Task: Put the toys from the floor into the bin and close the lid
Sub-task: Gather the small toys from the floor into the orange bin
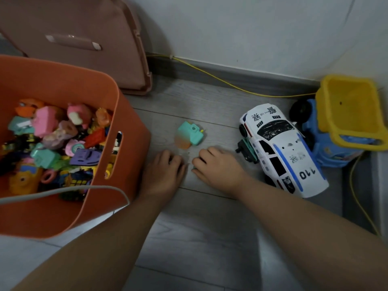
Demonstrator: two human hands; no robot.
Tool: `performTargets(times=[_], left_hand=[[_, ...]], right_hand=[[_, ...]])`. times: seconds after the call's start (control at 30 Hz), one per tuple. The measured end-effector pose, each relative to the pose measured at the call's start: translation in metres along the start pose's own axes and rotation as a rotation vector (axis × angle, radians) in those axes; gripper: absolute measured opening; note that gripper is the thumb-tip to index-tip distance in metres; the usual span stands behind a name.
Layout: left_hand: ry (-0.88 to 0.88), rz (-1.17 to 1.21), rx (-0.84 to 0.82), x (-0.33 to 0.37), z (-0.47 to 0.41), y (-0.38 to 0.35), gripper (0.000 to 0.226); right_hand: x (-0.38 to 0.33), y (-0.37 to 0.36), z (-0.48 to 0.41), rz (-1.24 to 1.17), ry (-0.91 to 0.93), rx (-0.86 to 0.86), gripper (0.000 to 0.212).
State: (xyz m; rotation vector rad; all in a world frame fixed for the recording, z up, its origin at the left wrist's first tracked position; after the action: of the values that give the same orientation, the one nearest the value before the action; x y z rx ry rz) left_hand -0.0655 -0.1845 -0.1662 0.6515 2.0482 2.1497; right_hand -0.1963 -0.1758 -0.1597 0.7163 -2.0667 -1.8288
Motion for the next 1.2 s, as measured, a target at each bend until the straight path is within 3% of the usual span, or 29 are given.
performTargets(times=[0.23, 0.37, 0.47, 0.57, 0.7, 0.87, 1.03, 1.2], left_hand=[[-0.043, -0.056, -0.077, 0.000, -0.013, 0.003, 0.033], [-0.003, -0.013, -0.228, -0.004, -0.014, 0.003, 0.025], [0.086, 0.142, -0.240, -0.010, -0.015, 0.004, 0.026], [0.152, 0.238, -0.232, -0.013, -0.010, 0.008, 0.023], [0.183, 0.305, -0.286, -0.002, 0.005, 0.012, 0.022], [0.185, 0.359, -0.185, 0.020, 0.005, 0.036, 0.028], [0.153, 0.404, 0.050, 0.033, 0.004, 0.095, 0.020], [0.095, 0.408, 0.193, 0.042, 0.003, 0.163, 0.019]], right_hand=[[0.000, 0.005, -0.011, 0.087, 0.063, 0.013, 0.022], [0.009, -0.003, -0.015, -0.099, -0.069, -0.127, 0.016], [0.023, -0.003, -0.013, -0.261, -0.259, -0.212, 0.014], [0.040, 0.010, -0.010, -0.390, -0.444, -0.176, 0.021], [0.046, 0.028, -0.007, -0.380, -0.485, -0.190, 0.026], [0.054, 0.060, -0.013, -0.399, -0.595, -0.112, 0.028], [0.044, 0.105, -0.037, -0.451, -0.577, -0.015, 0.023], [0.025, 0.160, -0.084, -0.586, -0.611, 0.190, 0.021]])
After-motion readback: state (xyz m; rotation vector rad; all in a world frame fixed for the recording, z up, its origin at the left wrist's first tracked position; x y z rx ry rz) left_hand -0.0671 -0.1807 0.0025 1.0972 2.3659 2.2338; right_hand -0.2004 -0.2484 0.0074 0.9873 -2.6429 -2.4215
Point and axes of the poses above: each hand's wrist, its own z-axis away from the middle knuckle, its own y-axis out of the back of the hand, x = y × z, the point moved 8 cm from there along -z, towards the middle knuckle, and after that the axes turned 2 degrees about -y, right-handed, at the moved point
